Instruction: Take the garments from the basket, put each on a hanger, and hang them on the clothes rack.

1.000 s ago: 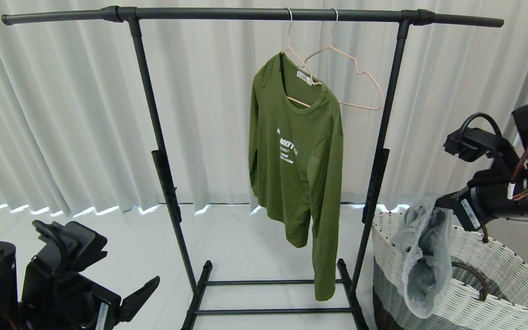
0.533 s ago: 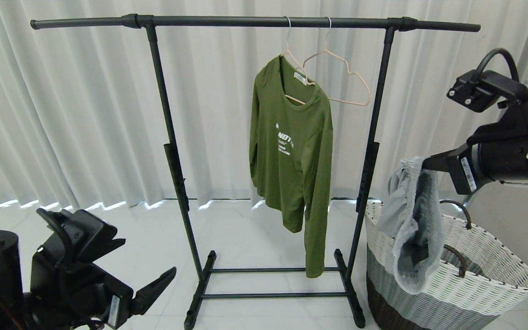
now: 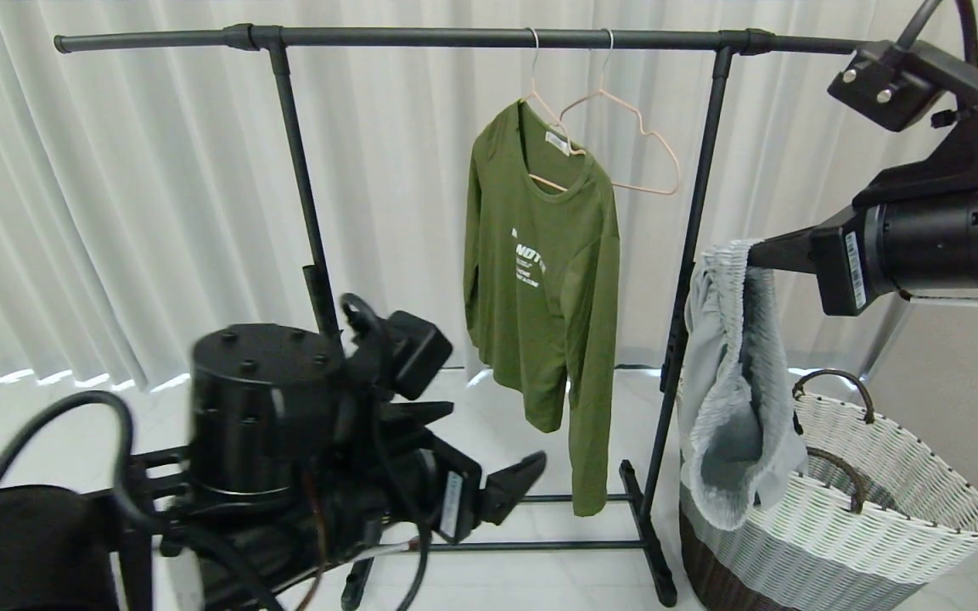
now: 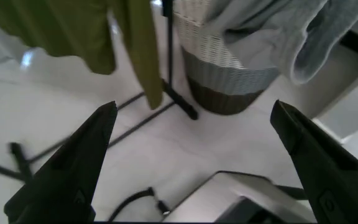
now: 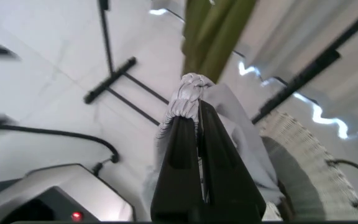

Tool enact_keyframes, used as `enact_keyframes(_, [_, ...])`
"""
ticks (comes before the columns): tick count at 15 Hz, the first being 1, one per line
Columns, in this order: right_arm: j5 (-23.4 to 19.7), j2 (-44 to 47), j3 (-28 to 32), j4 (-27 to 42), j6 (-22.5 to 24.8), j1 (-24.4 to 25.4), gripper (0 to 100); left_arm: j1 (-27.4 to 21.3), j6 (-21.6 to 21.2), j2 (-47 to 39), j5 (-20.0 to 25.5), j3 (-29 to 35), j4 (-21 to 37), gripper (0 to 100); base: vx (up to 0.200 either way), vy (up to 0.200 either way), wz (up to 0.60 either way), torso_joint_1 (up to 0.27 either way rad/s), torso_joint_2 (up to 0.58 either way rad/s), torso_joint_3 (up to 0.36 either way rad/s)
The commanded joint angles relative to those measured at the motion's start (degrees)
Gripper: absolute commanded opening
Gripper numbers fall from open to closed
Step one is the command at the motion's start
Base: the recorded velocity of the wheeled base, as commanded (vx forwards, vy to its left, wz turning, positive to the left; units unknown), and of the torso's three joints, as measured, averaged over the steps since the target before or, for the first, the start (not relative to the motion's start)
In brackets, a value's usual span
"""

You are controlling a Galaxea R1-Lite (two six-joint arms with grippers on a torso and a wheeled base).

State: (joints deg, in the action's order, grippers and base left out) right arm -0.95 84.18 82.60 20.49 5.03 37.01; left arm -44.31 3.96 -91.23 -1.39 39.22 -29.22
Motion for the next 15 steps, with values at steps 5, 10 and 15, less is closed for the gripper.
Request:
enact_keyframes(5, [-1.9, 0.6, 0.6, -0.1, -0.5, 2.0, 0, -9.7, 13.4, -27.0, 0.4, 20.5, 0.0, 100, 0.0, 0.0, 0.0, 0.0, 0.0, 0.0])
enact_keyframes(10, [-3.3, 0.7, 0.6, -0.1, -0.5, 2.1, 0, -8.7, 17.7, -37.5, 0.0, 28.5, 0.0, 100, 0.0, 0.0, 0.0, 0.0, 0.0, 0.0])
enact_keyframes(15, [-3.3, 0.7, 0.9, -0.1, -0.6, 1.1, 0, -8.6, 18.8, -38.8, -1.5, 26.1, 0.0, 0, 0.0, 0.0, 0.0, 0.0, 0.0, 0.0])
